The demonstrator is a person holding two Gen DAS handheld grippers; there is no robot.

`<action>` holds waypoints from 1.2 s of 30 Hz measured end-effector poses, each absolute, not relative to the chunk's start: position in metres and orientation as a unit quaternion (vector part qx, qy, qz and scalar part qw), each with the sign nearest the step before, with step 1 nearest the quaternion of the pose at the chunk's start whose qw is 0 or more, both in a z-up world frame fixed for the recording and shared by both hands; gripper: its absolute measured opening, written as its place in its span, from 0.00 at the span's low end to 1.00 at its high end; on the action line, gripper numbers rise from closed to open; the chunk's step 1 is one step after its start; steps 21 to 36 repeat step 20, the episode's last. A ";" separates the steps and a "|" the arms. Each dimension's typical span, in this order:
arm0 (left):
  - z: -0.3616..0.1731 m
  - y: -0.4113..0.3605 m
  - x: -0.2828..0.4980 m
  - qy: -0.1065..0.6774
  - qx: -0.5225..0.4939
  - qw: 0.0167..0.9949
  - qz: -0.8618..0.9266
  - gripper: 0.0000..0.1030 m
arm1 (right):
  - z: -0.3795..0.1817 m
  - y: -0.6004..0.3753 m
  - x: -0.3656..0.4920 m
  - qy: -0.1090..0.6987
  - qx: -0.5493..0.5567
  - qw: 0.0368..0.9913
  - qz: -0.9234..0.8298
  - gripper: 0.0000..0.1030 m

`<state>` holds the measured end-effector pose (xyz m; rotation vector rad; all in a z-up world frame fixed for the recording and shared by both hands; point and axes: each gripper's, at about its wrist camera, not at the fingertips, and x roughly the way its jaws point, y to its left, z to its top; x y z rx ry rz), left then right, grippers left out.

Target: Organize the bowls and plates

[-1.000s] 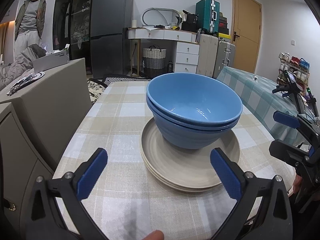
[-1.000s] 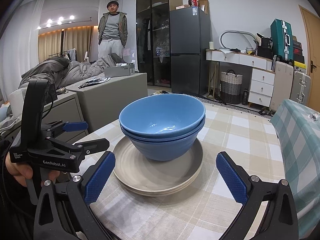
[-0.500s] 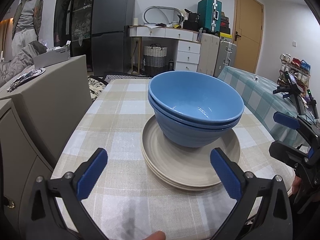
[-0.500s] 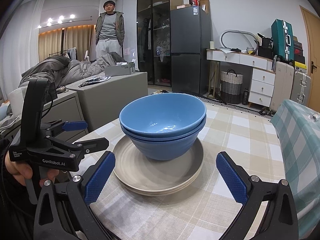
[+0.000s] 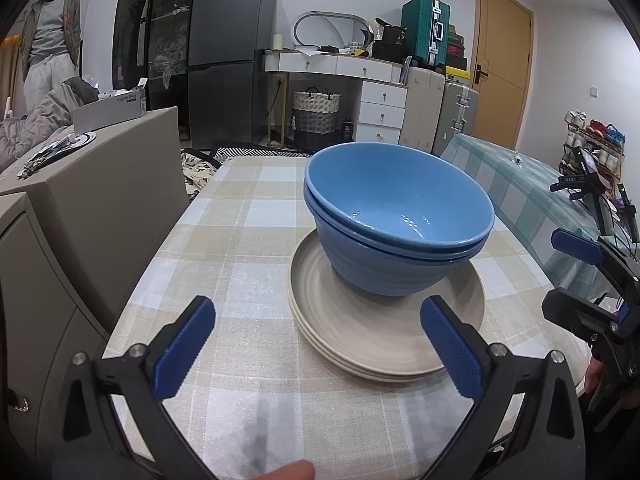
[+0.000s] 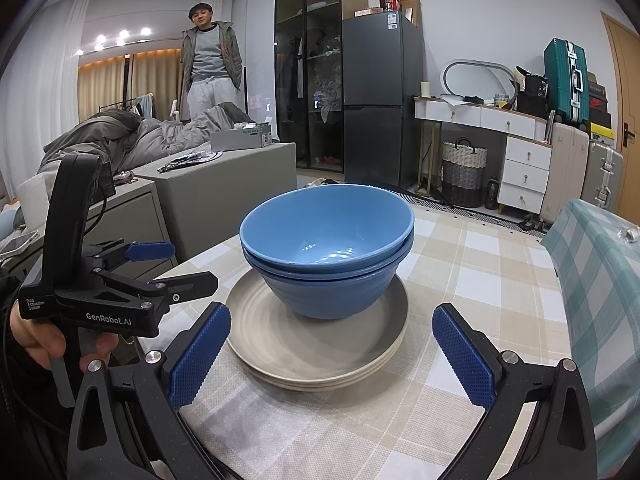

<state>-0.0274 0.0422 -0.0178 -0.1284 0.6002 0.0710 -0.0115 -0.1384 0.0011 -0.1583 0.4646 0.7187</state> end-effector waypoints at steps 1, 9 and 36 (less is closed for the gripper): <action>-0.018 0.042 -0.027 0.296 -0.062 0.953 0.036 1.00 | 0.001 -0.138 -0.012 0.225 -0.076 0.907 0.348 0.99; -0.019 0.040 -0.027 0.298 -0.055 0.952 0.033 1.00 | 0.001 -0.138 -0.012 0.226 -0.077 0.907 0.348 0.99; -0.019 0.041 -0.027 0.298 -0.052 0.952 0.037 1.00 | -0.005 -0.137 -0.011 0.229 -0.080 0.905 0.350 0.99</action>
